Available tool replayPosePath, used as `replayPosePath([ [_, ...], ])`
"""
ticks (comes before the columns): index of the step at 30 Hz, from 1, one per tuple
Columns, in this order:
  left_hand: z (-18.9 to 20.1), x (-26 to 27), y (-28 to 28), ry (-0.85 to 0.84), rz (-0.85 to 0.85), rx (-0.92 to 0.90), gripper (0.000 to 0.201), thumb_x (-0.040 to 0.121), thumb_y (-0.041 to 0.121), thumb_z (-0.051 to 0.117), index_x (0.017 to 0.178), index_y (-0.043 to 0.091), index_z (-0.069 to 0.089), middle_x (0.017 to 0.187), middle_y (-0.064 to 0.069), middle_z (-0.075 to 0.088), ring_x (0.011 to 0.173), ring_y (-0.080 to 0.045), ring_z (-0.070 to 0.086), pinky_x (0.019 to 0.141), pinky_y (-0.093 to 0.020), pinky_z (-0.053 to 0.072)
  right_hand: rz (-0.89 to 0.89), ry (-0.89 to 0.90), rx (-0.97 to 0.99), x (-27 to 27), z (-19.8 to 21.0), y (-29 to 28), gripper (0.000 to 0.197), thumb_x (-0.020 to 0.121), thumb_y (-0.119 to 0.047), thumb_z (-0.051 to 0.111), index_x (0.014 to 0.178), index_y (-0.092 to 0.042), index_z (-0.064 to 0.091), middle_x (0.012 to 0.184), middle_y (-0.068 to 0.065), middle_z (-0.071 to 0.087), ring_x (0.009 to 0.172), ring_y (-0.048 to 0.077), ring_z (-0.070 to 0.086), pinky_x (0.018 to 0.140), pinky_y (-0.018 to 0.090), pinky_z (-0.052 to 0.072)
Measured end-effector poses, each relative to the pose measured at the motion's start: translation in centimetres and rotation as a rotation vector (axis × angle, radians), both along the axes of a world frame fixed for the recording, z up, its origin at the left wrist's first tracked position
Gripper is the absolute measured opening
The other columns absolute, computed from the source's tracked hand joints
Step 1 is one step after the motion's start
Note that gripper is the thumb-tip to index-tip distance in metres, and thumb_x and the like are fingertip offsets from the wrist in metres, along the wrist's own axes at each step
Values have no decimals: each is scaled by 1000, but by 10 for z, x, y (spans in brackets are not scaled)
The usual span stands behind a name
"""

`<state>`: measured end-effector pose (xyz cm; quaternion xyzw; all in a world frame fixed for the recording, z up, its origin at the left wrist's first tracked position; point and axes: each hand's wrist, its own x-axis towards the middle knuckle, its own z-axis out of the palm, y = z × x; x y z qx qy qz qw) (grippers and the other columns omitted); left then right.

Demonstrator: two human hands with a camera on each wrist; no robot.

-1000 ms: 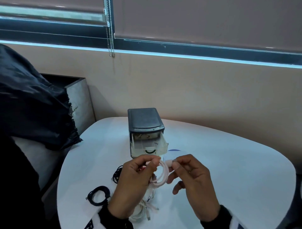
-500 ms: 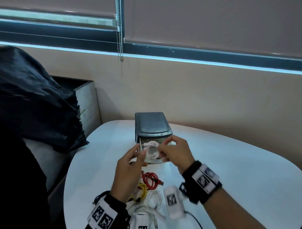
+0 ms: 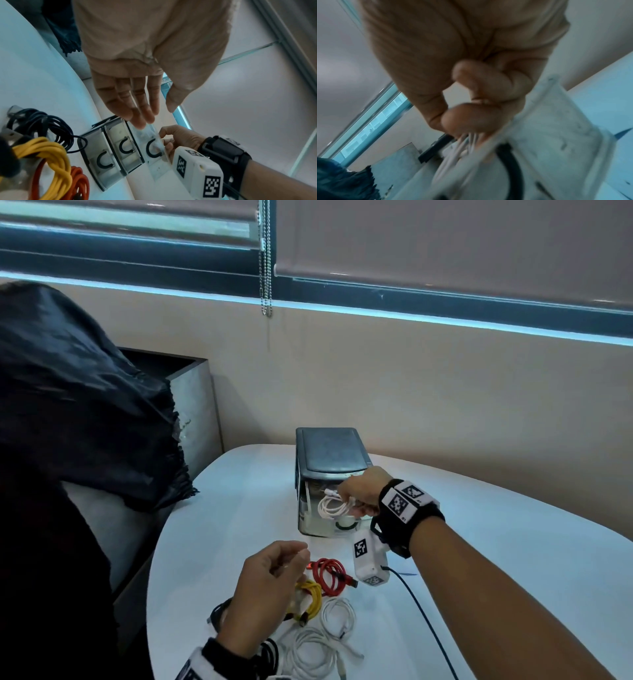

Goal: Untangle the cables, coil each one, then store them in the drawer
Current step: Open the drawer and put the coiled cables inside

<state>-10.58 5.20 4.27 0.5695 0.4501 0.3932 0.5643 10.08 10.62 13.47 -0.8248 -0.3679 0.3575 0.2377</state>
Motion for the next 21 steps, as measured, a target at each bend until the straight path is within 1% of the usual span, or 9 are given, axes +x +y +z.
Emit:
replayPosePath([
  [2,2,6,4,36,-12,38,8,93,19,68,95,23,74,80,-2,74,65,-11,65,60,-22,52,-3,-148,22,2,-5,0,8,78,-11,60,82,-6,55,65,10,65,44,19,61,41,20,47],
  [4,6,13,11,55,-34,60,7,93,22,68,95,26,73,80,-3,73,66,-18,67,64,-30,57,64,-425,21,2,-9,-2,19,79,-23,63,92,-10,58,86,7,68,73,25,69,62,29,56],
  [6,10,18,18,62,-41,73,5,93,25,68,95,27,73,79,-2,73,62,-18,65,61,-28,54,163,-731,-3,1,-8,-8,23,83,-31,63,98,-16,57,95,3,64,86,25,64,68,29,49],
  [8,12,22,24,76,-27,101,6,93,26,68,94,29,73,77,1,72,62,-14,62,60,-26,52,235,-906,61,-2,-8,-15,18,86,-33,60,98,-20,57,93,1,62,82,24,58,68,29,42],
  [11,14,30,29,162,-46,186,11,96,27,64,102,31,72,68,5,68,61,-2,62,62,-17,47,370,-900,165,-6,-14,-18,18,85,-42,61,85,-24,59,87,-2,64,78,21,59,67,28,41],
  [13,14,37,31,266,-132,238,23,97,28,61,116,39,68,69,4,67,65,-1,64,64,-18,49,454,-823,86,-10,-18,-14,22,81,-44,68,79,-23,60,83,-3,65,77,19,61,66,28,47],
  [17,13,45,35,523,-260,317,42,97,30,58,136,45,53,77,6,70,81,-6,65,76,-23,51,385,-832,102,-2,-19,-2,10,82,-19,64,81,-19,54,87,1,61,77,22,56,67,29,46],
  [19,14,46,35,538,-256,332,42,97,31,57,138,41,54,79,8,71,84,-3,64,79,-22,48,347,-909,197,5,-18,-4,15,89,-23,59,81,-20,47,89,2,62,74,22,50,67,30,41],
  [21,16,46,33,448,-208,323,37,98,29,58,133,41,57,80,9,72,72,5,62,74,-19,46,325,-935,393,3,-16,-21,20,96,-33,53,79,-23,46,82,-3,60,69,19,49,65,28,37],
])
